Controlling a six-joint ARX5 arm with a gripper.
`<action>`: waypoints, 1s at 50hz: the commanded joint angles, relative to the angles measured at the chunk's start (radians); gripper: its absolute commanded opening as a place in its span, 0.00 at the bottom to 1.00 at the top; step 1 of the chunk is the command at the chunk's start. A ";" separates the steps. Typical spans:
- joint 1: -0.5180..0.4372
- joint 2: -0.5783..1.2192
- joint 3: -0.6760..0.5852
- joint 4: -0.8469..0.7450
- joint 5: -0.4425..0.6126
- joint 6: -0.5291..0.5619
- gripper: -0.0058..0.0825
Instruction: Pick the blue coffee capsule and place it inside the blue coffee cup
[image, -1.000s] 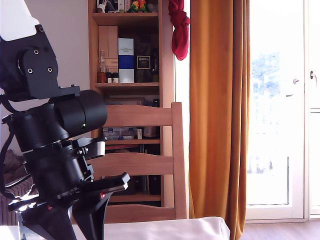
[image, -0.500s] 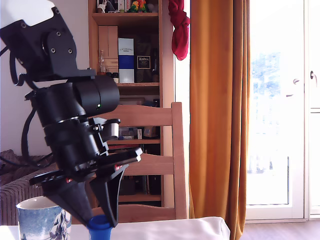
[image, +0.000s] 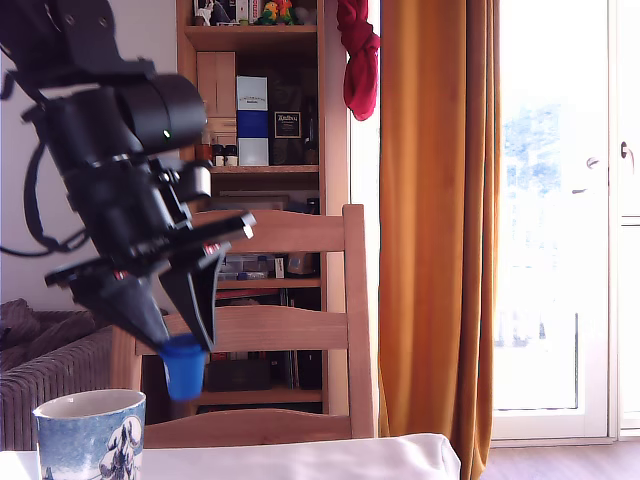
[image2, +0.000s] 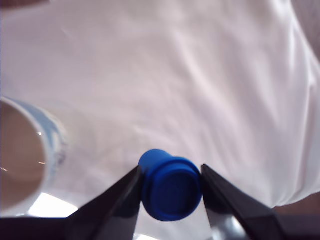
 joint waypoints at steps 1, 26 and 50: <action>0.023 -0.013 0.004 -0.006 -0.014 0.017 0.41; 0.177 -0.023 0.004 -0.087 -0.088 0.085 0.41; 0.183 -0.016 0.004 -0.119 -0.091 0.088 0.67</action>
